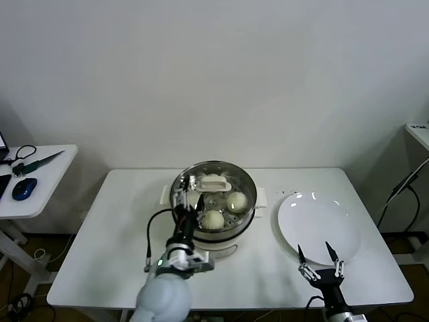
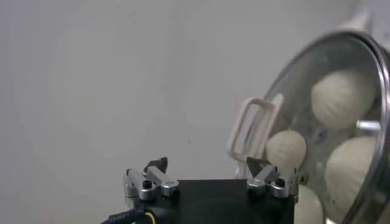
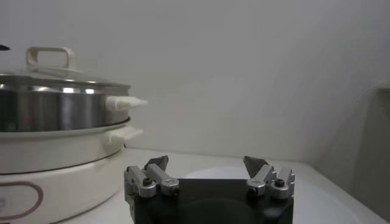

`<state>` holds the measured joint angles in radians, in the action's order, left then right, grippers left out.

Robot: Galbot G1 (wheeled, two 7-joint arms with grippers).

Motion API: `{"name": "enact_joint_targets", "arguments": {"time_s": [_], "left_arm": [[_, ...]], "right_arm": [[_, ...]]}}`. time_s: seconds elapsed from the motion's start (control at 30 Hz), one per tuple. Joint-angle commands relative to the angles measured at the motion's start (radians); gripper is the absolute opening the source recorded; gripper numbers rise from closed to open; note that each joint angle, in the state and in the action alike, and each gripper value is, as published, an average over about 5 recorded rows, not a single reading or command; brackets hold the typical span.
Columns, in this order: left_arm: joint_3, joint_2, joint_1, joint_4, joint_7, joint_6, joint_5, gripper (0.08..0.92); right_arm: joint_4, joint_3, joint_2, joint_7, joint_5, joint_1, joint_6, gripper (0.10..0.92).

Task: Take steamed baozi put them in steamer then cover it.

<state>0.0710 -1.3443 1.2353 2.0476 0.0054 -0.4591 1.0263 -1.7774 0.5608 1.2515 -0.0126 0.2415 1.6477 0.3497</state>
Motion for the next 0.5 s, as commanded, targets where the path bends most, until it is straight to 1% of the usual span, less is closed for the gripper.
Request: {"name": "enact_joint_targets", "arguments": {"time_s": [0.03, 0.1, 0.13, 0.2, 0.3, 0.4, 0.5], "left_arm": [[0.127, 0.064, 0.144, 0.113, -0.175, 0.172, -0.423, 0.814], [0.249, 0.049, 0.199, 0.134, -0.196, 0.271, -0.622, 0.821], [0.318, 0.043, 0.227, 0.145, -0.192, 0.312, -0.711, 0.821], [0.452, 0.04, 0.277, 0.154, -0.164, 0.376, -0.901, 0.822], [0.624, 0.058, 0.33, 0.105, -0.125, 0.465, -1.15, 0.823], [0.715, 0.094, 0.382, 0.03, -0.113, 0.533, -1.324, 0.823], [0.716, 0.11, 0.432, -0.027, -0.103, 0.576, -1.414, 0.823]], "right_arm": [[-0.012, -0.02, -0.026, 0.063, 0.031, -0.008, 0.018, 0.823], [-0.005, -0.016, -0.026, 0.065, 0.034, -0.009, 0.03, 0.823], [-0.001, -0.016, -0.026, 0.064, 0.036, -0.01, 0.036, 0.823], [0.008, -0.015, -0.028, 0.062, 0.042, -0.01, 0.046, 0.823], [0.017, -0.017, -0.028, 0.06, 0.059, -0.013, 0.055, 0.823], [0.026, -0.018, -0.028, 0.059, 0.069, -0.018, 0.06, 0.823], [0.032, -0.018, -0.031, 0.058, 0.072, -0.02, 0.063, 0.823]]}}
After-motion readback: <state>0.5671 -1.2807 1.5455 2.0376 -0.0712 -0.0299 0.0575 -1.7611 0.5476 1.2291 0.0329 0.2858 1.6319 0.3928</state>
